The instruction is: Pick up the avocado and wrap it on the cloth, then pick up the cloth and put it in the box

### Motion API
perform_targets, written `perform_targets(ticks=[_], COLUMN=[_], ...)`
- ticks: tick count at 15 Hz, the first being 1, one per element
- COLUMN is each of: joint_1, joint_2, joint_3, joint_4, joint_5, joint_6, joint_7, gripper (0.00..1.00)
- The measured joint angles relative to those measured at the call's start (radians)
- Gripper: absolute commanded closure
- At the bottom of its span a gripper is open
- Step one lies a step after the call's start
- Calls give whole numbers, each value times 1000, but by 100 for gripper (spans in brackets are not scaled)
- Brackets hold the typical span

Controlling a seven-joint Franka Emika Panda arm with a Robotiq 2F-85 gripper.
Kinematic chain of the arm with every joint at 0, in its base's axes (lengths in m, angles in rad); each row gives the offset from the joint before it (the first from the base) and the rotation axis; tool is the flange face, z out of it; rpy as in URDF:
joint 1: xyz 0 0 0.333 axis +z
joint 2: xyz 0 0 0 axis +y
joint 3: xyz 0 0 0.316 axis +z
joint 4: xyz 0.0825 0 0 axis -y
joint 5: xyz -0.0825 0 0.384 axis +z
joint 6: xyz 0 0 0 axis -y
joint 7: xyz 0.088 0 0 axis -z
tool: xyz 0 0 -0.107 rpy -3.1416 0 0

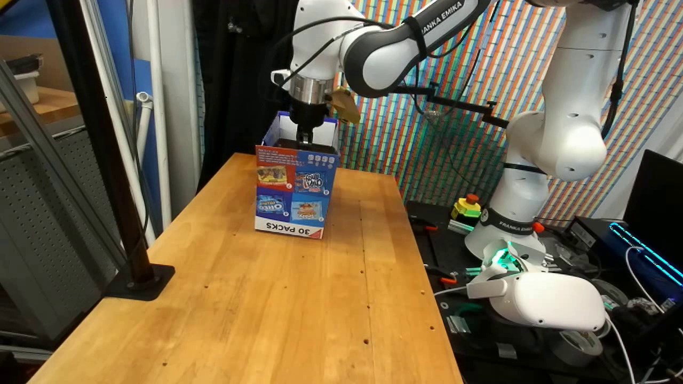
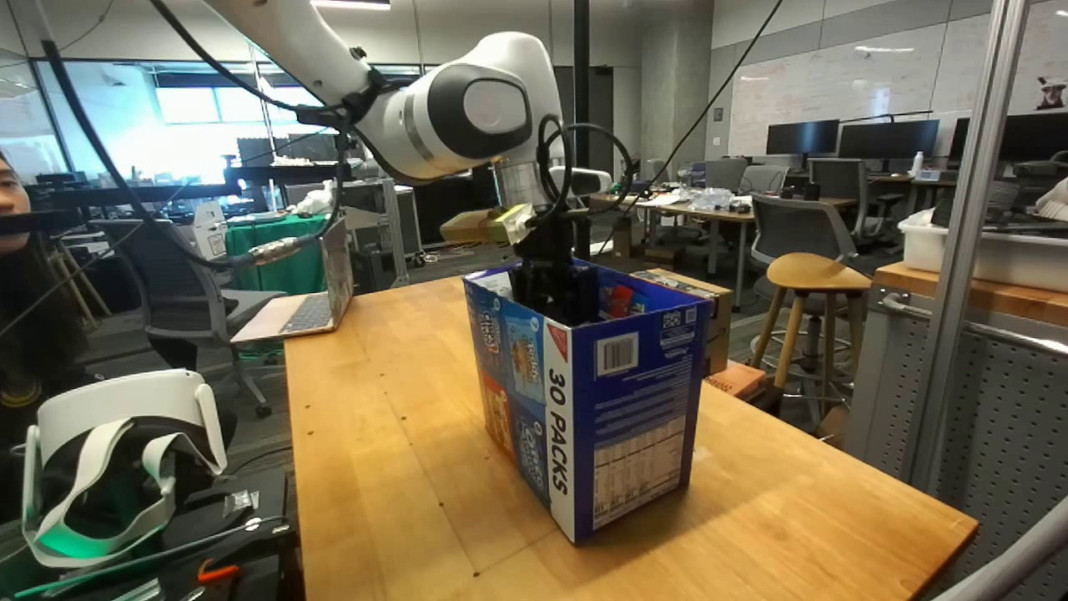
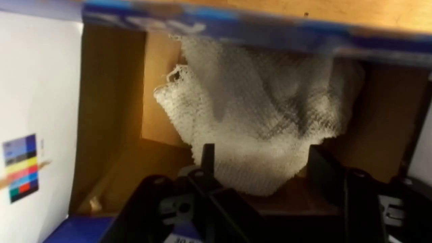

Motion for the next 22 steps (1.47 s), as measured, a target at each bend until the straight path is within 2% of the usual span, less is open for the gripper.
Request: perform_targets(ticks=[5,6,7,16,19,20,21,22], joint_1=[18,21,24,71,99,110,120,128], joint_2=[-58,-74,-90,-243,-272,-277,-281,-284], joint_3=[4,8,13,131,180,195,209,221], joint_4=[50,54,57,73,77,77,76,75], joint_5=[-46,-59,-73,-169,-164,-155,-146,-141], joint_6=[-11,-15,-18,-52,-54,-54,-54,-54], joint_7=[8,12,20,96,125,137,156,177], gripper=[0,25,28,95,100,74,99,93])
